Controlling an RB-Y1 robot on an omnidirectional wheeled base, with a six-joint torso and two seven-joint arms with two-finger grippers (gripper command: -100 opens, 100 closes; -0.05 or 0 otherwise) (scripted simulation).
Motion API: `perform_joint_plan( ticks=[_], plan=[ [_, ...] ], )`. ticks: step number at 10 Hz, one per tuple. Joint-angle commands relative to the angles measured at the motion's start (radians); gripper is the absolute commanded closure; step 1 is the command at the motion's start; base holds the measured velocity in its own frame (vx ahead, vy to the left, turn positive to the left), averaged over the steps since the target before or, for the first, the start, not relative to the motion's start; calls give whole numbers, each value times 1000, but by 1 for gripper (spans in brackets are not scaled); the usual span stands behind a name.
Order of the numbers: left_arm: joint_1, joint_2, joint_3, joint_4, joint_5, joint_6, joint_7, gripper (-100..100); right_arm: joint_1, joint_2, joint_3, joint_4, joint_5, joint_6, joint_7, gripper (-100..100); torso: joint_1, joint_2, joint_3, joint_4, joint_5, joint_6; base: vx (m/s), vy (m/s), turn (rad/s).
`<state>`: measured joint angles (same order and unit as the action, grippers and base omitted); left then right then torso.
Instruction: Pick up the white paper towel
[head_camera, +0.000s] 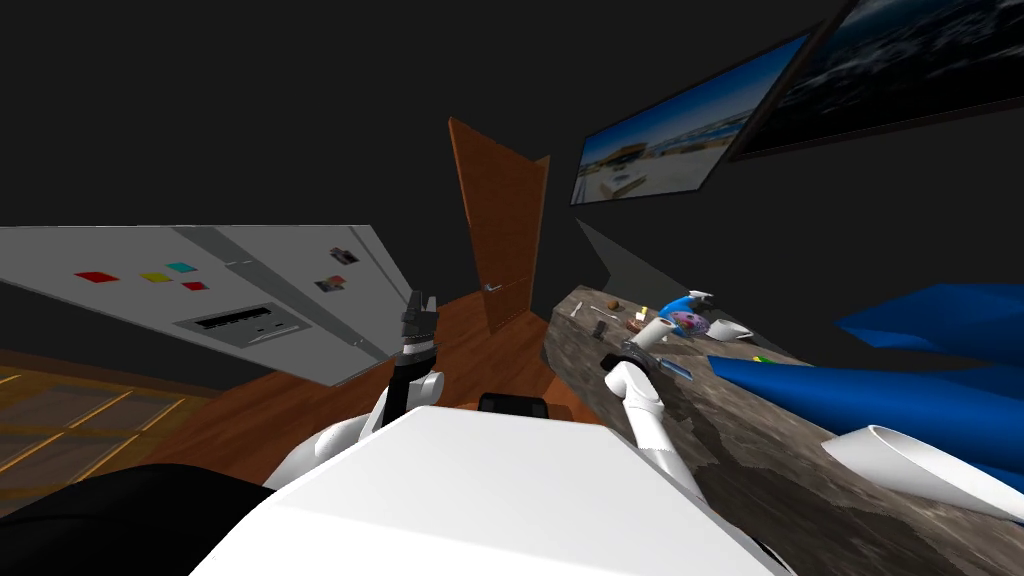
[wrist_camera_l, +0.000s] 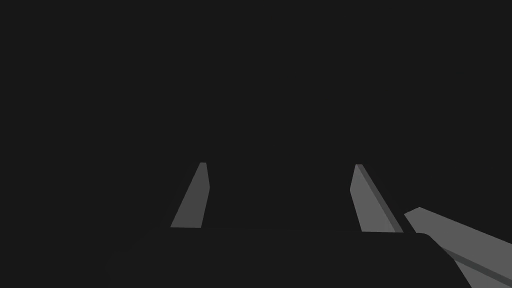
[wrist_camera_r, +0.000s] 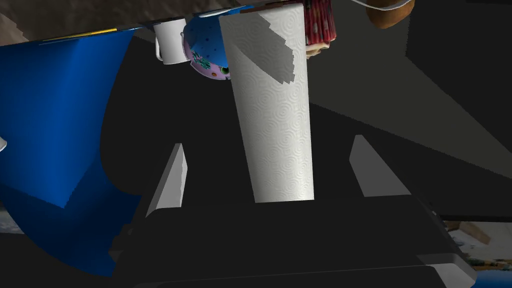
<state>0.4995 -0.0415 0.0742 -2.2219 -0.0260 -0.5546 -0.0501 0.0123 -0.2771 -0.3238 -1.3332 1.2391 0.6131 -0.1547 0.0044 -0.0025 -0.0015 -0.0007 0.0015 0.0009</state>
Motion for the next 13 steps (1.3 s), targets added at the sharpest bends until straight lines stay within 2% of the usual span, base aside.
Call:
perform_joint_plan(
  ticks=[1,2,6,10,11,12,13],
  plan=[
    [0,0,0,0,0,0,0,0,-18,-21,-18,50,36,47,-6,-100,0,0,0,0,0,0,78,73,39],
    [0,0,0,0,0,0,0,0,-18,-21,-18,58,36,47,-6,-100,0,-1,0,0,0,0,73,62,9],
    [0,0,0,0,0,0,0,0,-45,-78,-61,168,98,142,-3,-100,0,-3,-2,-1,0,0,103,70,20],
    [0,0,0,0,0,0,0,0,-63,-129,-89,240,139,204,0,-100,-1,-2,-1,0,0,0,100,63,21],
    [0,0,0,0,0,0,0,0,-72,-155,-99,263,155,226,1,-100,-1,-2,-1,0,0,0,137,9,34],
    [0,0,0,0,0,0,0,0,-74,-151,-91,275,153,208,-17,-100,-4,-4,-2,-1,-1,0,70,-6,9],
    [0,0,0,0,0,0,0,0,-76,-154,-92,280,156,211,-21,0,-5,-1,-1,0,-1,0,11,0,0]
  ],
)
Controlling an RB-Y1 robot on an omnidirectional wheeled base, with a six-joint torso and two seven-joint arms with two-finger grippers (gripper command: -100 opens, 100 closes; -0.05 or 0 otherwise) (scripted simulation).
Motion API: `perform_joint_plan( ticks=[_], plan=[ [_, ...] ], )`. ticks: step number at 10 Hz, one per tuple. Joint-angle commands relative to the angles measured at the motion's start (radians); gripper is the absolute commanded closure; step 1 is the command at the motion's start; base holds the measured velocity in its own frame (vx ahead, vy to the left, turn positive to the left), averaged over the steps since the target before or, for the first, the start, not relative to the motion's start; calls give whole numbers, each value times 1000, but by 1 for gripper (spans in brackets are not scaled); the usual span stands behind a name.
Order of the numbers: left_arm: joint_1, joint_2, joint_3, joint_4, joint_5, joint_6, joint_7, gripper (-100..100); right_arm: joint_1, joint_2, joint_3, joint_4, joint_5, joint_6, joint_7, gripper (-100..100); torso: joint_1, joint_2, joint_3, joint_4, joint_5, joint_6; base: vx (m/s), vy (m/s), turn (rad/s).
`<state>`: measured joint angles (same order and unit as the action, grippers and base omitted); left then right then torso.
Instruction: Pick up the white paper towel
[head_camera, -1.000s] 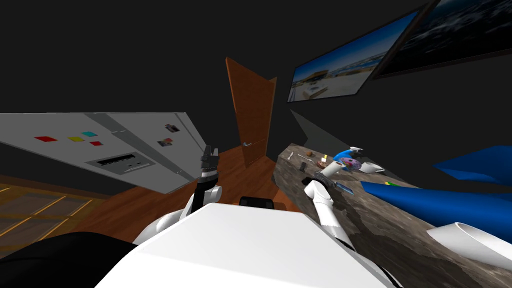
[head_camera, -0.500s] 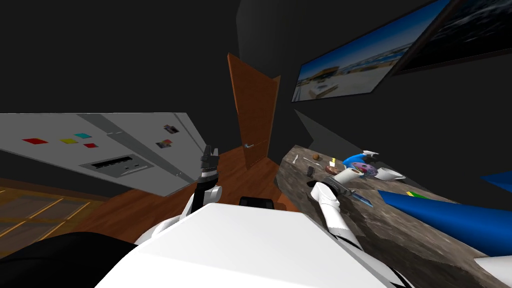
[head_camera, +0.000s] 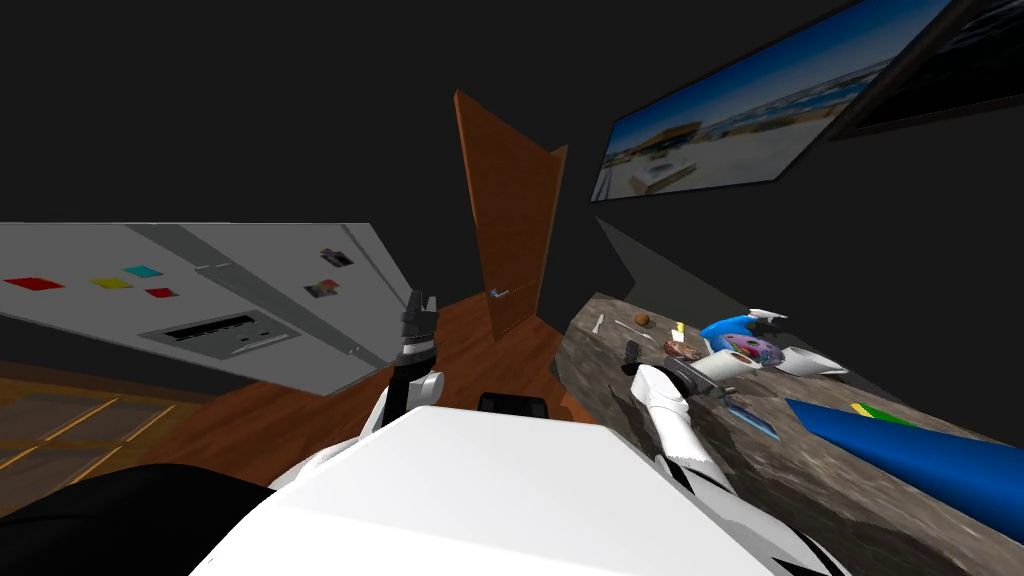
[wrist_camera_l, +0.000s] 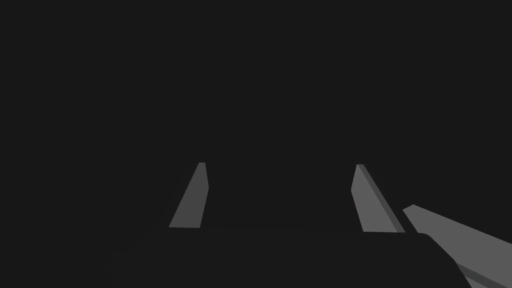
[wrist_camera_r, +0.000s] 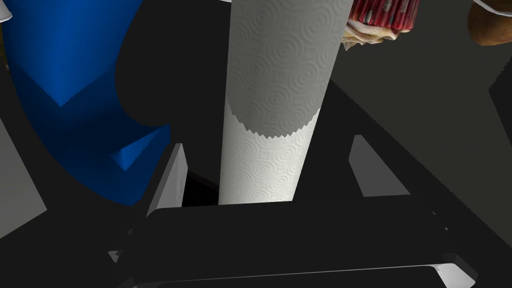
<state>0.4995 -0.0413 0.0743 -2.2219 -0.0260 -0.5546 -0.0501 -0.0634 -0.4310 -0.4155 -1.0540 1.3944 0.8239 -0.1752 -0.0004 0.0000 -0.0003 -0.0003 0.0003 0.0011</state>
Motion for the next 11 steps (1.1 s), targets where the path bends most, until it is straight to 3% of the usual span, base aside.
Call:
perform_joint_plan(
  ticks=[1,2,3,4,5,8,9,10,11],
  plan=[
    [0,0,0,0,0,0,0,0,16,48,-4,-50,35,-48,14,-100,0,0,0,0,0,0,87,-39,-372],
    [0,0,0,0,0,0,0,0,16,48,-4,-52,35,-48,14,-100,-2,-2,-1,0,0,2,104,-35,-209],
    [0,0,0,0,0,0,0,0,31,89,-8,-89,69,-91,27,-100,-2,-3,-2,-1,0,0,139,-54,-314],
    [0,0,0,0,0,0,0,0,31,96,-8,-105,69,-96,27,-100,-3,-6,-3,-1,-1,1,123,-41,-211],
    [0,0,0,0,0,0,0,0,47,137,-11,-148,104,-137,41,-100,-3,-5,-3,-1,-1,0,132,-64,-299],
    [0,0,0,0,0,0,0,0,63,191,-15,-210,139,-192,54,-100,-3,-4,-2,-1,-1,1,107,-28,-247],
    [0,0,0,0,0,0,0,0,79,239,-19,-262,169,-233,68,-100,-2,-4,-2,-1,-1,0,143,-31,-348],
    [0,0,0,0,0,0,0,0,79,239,-19,-262,173,-239,68,-100,-3,-6,-3,-1,-1,1,117,-13,-196],
    [0,0,0,0,0,0,0,0,94,284,-23,-309,208,-279,81,-100,-2,-5,-3,-1,-1,0,115,-30,-334]
  ],
)
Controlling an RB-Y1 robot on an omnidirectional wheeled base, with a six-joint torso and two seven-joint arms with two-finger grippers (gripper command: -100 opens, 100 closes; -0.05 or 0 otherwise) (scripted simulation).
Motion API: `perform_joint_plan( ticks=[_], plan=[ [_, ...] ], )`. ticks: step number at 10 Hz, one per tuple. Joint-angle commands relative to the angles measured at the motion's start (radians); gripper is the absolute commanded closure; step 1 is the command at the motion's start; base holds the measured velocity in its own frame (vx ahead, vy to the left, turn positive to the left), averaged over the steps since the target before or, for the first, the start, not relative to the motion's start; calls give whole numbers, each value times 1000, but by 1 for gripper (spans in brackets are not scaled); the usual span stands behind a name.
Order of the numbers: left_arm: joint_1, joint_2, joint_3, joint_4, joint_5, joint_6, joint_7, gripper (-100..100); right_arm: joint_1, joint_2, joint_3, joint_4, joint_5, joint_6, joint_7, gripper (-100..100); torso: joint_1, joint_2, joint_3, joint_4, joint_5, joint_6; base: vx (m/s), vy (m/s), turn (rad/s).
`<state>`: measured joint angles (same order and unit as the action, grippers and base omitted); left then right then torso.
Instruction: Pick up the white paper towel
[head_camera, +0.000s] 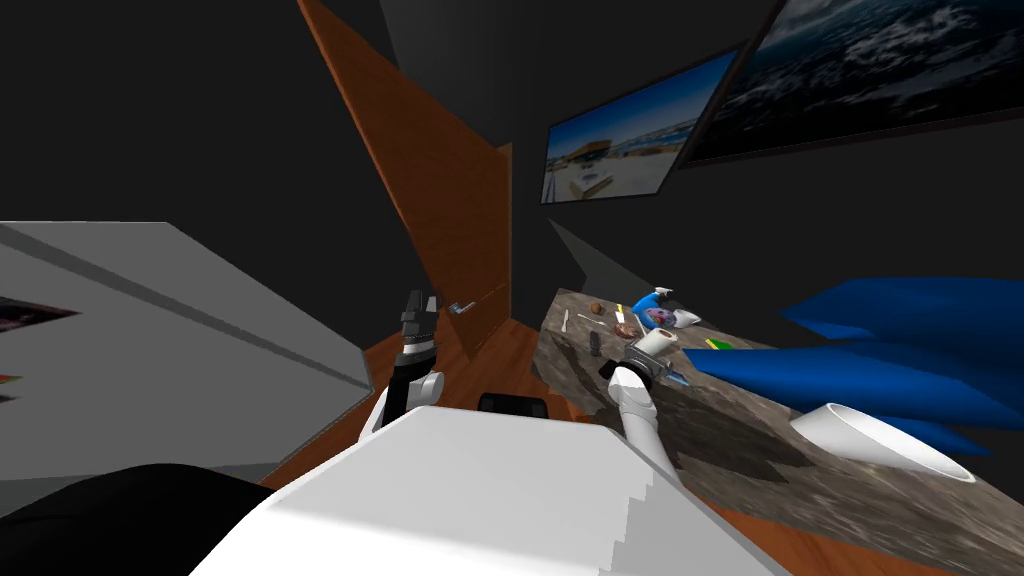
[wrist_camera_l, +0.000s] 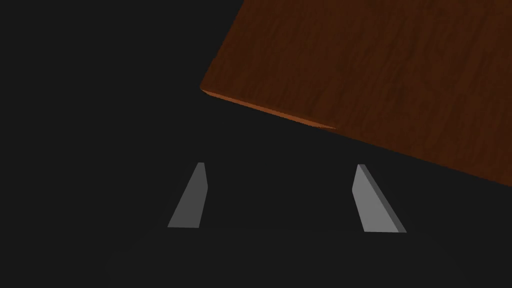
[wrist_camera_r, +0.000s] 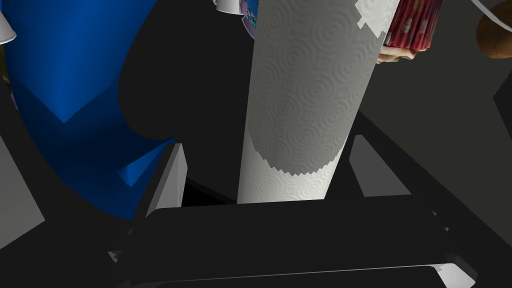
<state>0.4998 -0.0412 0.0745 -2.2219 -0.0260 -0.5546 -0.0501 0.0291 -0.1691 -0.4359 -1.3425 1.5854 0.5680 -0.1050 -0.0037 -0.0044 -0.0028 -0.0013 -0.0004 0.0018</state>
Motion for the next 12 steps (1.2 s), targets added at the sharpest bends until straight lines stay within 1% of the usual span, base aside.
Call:
perform_joint_plan(
  ticks=[1,2,3,4,5,6,7,8,9,10,11,12],
  plan=[
    [0,0,0,0,0,0,0,0,2,25,-2,-26,17,-31,11,-100,0,0,0,0,0,0,104,-17,-187],
    [0,0,0,0,0,0,0,0,18,68,-6,-72,52,-71,24,-100,0,1,0,0,0,-1,148,-18,-326],
    [0,0,0,0,0,0,0,0,18,72,-6,-79,52,-79,24,-100,0,-1,-1,0,0,0,123,5,-178],
    [0,0,0,0,0,0,0,0,33,110,-10,-105,86,-111,38,-100,1,-1,0,0,0,-1,144,-12,-384],
    [0,0,0,0,0,0,0,0,33,120,-10,-131,86,-127,38,-100,0,-1,-1,0,0,0,114,-5,-187],
    [0,0,0,0,0,0,0,0,33,120,-10,-131,86,-127,38,-100,0,0,0,0,0,-2,41,1,43],
    [-1,0,0,0,0,0,0,0,49,165,-14,-169,121,-169,52,-100,0,4,2,1,0,-2,84,5,-295],
    [0,0,0,0,0,0,0,0,49,168,-14,-184,121,-175,52,-100,1,3,2,1,0,-1,100,12,-234],
    [0,0,0,0,0,0,0,0,65,210,-17,-223,156,-217,65,-100,1,2,1,0,0,-1,132,4,-358],
    [0,0,0,0,0,0,0,0,60,194,-21,-211,129,-197,69,-100,1,0,0,0,0,-1,65,12,-80],
    [-1,0,0,0,0,0,0,0,61,197,-22,-216,131,-206,74,100,0,3,1,0,0,-2,11,4,26],
    [-1,0,0,0,0,0,0,0,60,197,-20,-216,131,-205,73,100,0,6,3,1,0,-1,6,1,-9]
  ],
)
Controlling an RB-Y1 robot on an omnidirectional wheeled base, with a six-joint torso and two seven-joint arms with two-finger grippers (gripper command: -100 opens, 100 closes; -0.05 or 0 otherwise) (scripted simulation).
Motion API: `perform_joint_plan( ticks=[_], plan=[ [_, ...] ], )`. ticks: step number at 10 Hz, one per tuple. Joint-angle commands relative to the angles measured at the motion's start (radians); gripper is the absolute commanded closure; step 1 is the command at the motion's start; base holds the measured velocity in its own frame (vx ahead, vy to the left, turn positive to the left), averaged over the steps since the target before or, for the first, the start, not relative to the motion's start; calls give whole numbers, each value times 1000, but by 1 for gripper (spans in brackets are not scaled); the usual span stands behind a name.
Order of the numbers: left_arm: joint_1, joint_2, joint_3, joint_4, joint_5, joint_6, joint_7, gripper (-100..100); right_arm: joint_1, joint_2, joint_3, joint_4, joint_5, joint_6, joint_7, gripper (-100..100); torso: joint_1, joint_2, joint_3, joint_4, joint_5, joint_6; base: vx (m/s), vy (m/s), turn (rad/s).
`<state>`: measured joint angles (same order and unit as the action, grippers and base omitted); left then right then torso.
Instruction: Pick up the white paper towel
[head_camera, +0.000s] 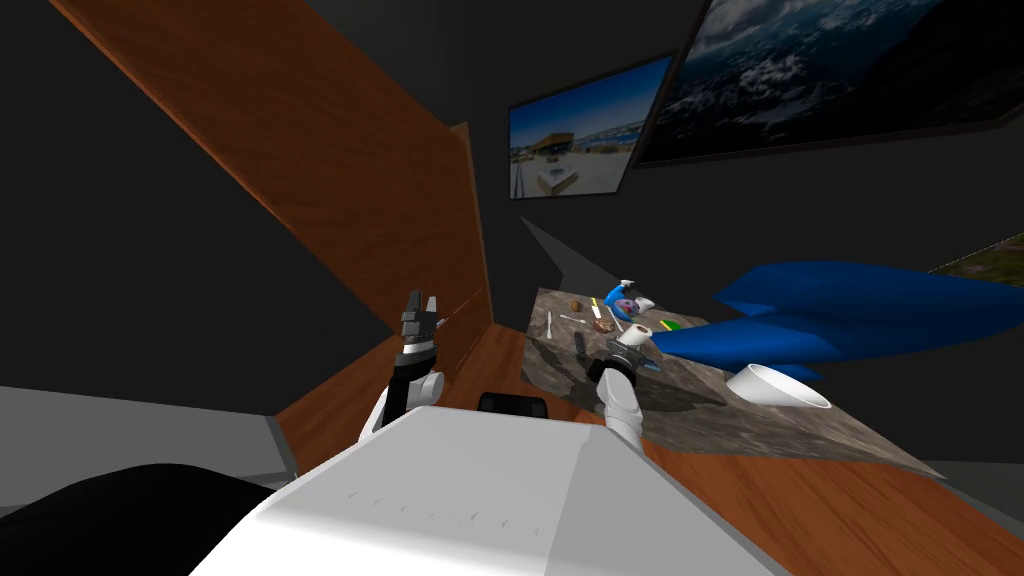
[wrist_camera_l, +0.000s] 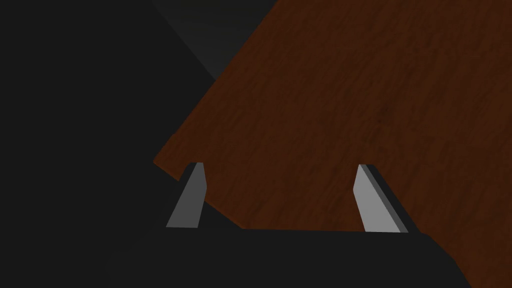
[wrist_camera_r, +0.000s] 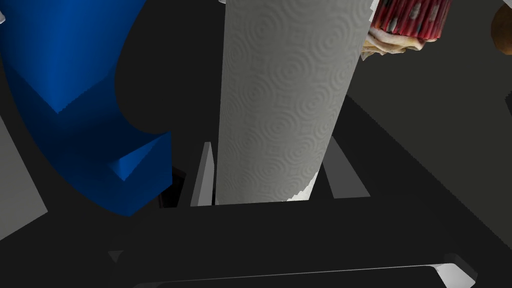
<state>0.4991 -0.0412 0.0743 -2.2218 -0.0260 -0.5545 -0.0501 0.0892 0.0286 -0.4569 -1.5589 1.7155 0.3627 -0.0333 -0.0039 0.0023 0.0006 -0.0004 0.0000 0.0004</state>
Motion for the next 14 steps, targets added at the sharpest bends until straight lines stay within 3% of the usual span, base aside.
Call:
perform_joint_plan(
  ticks=[1,3,4,5,8,9,10,13,14],
  plan=[
    [0,0,0,0,0,0,0,0,0,0,0,0,0,0,0,100,0,0,0,0,0,0,0,0,0],
    [0,0,0,0,0,0,0,0,0,0,0,0,0,0,1,100,0,1,1,0,0,0,0,0,0],
    [0,0,0,0,0,0,0,0,0,0,0,0,1,0,1,0,0,1,1,1,0,0,0,0,0],
    [0,0,0,0,0,0,0,0,-11,-30,7,33,-9,30,-20,100,0,1,1,1,0,0,-69,-14,317],
    [0,0,0,0,0,0,0,0,-43,-115,15,113,-79,116,-47,100,-2,6,2,-1,-5,-4,-160,-10,369],
    [-1,0,0,0,0,0,0,0,-43,-125,15,138,-79,126,-47,100,-3,5,2,-1,-6,-6,-124,1,169],
    [0,0,0,0,0,0,0,0,-58,-170,19,175,-113,164,-61,100,-4,4,1,-2,-7,-3,-140,5,262],
    [0,0,0,0,0,0,0,0,-74,-221,23,243,-148,222,-74,100,-5,2,-1,-4,-10,-5,-113,16,253],
    [0,0,0,0,0,0,0,0,-90,-262,26,276,-183,260,-88,100,-6,2,-2,-5,-11,-2,-143,33,313]
  ],
)
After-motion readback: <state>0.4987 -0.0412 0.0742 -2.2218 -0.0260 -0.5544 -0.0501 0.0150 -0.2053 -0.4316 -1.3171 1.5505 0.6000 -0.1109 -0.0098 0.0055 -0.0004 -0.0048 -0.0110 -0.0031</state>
